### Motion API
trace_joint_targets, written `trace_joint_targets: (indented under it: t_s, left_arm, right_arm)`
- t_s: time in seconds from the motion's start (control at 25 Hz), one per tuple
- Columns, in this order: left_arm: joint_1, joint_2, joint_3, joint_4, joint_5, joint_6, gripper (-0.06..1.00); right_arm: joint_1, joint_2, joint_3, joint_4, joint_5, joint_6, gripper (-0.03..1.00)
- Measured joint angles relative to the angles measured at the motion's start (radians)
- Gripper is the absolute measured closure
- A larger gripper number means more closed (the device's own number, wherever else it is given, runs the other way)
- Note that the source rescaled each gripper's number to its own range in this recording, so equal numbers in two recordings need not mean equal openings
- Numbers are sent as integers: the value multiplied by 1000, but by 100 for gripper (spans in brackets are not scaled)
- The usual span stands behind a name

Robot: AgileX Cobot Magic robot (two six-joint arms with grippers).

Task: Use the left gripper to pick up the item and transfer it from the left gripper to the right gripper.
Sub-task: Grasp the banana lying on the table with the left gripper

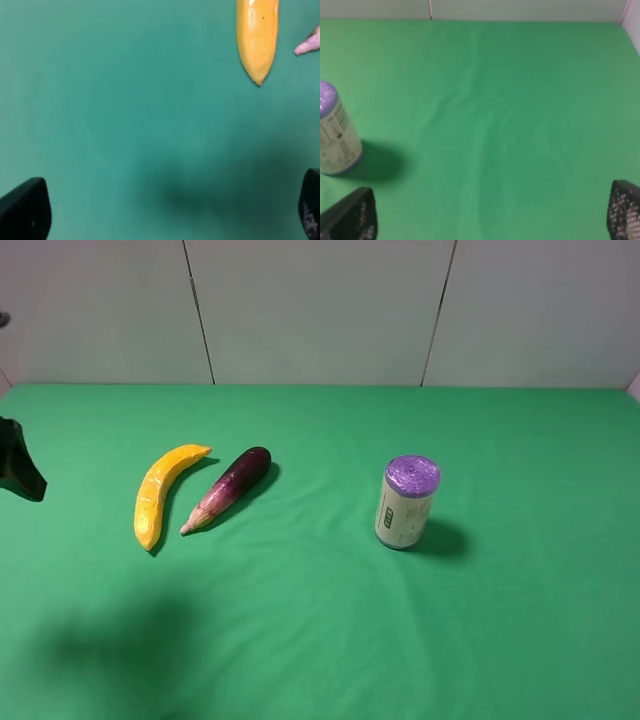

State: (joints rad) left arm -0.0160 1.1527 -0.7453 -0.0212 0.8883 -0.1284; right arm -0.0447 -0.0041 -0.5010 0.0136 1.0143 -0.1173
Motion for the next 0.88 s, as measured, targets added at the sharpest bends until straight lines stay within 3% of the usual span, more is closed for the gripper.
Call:
trace_joint_targets:
  t_s: [0.56,0.88]
  left_arm:
    - [-174,306,-15,46,-154,-145,-5]
    - [-201,466,-89,54,-195,-165,-5]
  right_arm:
    - [0,0,0,0,0,0,-3]
    - [0,0,0,0,0,0,-3]
